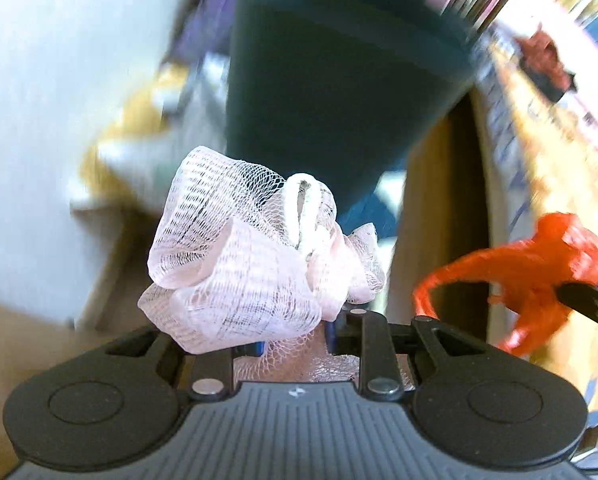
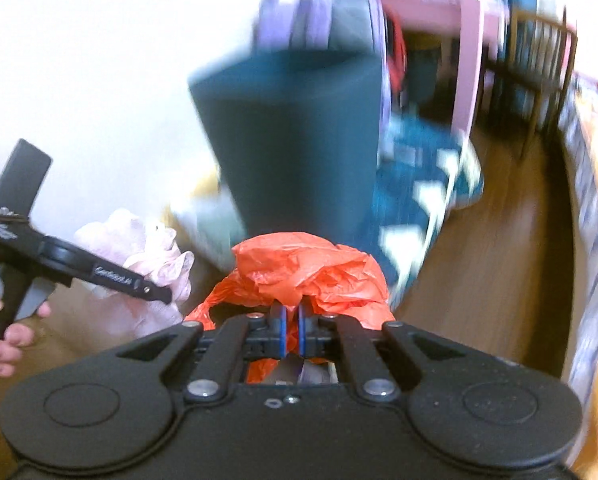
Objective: Collect trash
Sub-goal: 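Carry the pink mesh net and red bag up over the green wastebasket, then open both grippers to drop the net and bag into the wastebasket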
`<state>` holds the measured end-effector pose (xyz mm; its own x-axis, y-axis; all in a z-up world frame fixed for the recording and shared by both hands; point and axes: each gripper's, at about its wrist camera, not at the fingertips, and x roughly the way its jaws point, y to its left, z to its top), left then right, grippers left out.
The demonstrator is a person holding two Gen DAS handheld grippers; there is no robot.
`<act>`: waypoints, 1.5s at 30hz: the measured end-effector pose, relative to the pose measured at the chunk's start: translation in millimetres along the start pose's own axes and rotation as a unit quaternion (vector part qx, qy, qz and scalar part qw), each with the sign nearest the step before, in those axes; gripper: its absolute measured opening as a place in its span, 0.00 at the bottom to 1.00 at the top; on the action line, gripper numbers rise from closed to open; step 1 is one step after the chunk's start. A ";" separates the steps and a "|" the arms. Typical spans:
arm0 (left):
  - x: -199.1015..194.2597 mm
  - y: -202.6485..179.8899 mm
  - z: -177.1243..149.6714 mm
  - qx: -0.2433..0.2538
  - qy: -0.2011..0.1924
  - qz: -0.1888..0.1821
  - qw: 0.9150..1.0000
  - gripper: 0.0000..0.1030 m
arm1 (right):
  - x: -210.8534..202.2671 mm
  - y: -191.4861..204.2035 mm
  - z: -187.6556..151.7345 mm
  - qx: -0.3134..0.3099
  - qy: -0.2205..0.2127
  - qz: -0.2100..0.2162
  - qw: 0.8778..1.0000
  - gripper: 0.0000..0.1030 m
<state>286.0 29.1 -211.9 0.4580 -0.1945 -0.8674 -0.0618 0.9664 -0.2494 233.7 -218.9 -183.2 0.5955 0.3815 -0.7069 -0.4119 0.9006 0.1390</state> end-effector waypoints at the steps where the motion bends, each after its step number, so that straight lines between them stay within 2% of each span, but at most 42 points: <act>1: -15.4 -3.8 16.3 0.003 -0.014 -0.002 1.000 0.24 | -7.0 0.0 15.9 -0.002 -0.013 0.000 1.000 0.05; 6: -69.6 -19.7 96.7 0.014 -0.086 -0.008 0.996 0.25 | -28.7 5.2 100.0 -0.034 -0.077 -0.014 0.996 0.05; 10: -79.0 -31.8 159.0 0.018 -0.114 -0.007 0.993 0.25 | -21.9 11.2 153.0 -0.073 -0.102 -0.027 0.992 0.05; 14: -60.9 -44.1 212.7 0.021 -0.108 -0.004 0.994 0.25 | 4.4 16.6 192.9 -0.101 -0.098 -0.038 0.989 0.05; 17: -35.6 -43.4 232.6 0.026 -0.084 -0.001 0.996 0.25 | 34.8 17.8 214.2 -0.120 -0.080 -0.047 0.988 0.05; 20: -5.6 -40.8 243.7 0.032 -0.054 0.010 0.998 0.25 | 68.4 24.0 219.5 -0.129 -0.046 -0.048 0.989 0.05; 24: 34.4 -41.2 237.0 0.059 -0.020 0.039 0.997 0.25 | 107.4 31.8 215.4 -0.157 0.003 -0.046 0.986 0.04; 26: 54.3 -40.2 234.5 0.060 0.008 0.034 0.998 0.25 | 122.3 32.9 211.1 -0.170 0.025 -0.043 0.984 0.04; 28: 72.4 -39.6 232.7 0.058 0.034 0.033 0.997 0.26 | 130.6 36.2 205.9 -0.185 0.043 -0.044 0.981 0.04; 31: 86.8 -42.8 228.8 0.068 0.045 0.042 0.996 0.27 | 142.4 36.7 199.0 -0.189 0.068 -0.041 0.979 0.05; 33: 93.6 -43.6 228.1 0.067 0.058 0.043 0.995 0.33 | 147.8 33.1 196.2 -0.175 0.085 -0.033 0.980 0.08; 34: 95.3 -43.6 228.9 0.064 0.061 0.046 0.995 0.37 | 149.5 31.9 195.1 -0.165 0.091 -0.031 0.982 0.11; 36: 97.8 -42.5 227.9 0.060 0.057 0.045 0.996 0.54 | 149.5 30.1 193.7 -0.154 0.095 -0.027 0.983 0.14; 38: 95.9 -42.2 228.2 0.057 0.056 0.033 0.996 0.58 | 149.5 29.0 195.5 -0.152 0.097 -0.024 0.983 0.17; 45: 68.7 -43.4 222.0 0.057 0.028 0.014 0.998 0.59 | 125.6 23.9 193.2 -0.131 0.075 -0.014 0.988 0.27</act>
<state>517.0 11.0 -165.1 0.4062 -0.1728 -0.8973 0.0278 0.9838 -0.1769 431.9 -109.2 -134.7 0.5074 0.3047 -0.8060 -0.5730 0.8179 -0.0515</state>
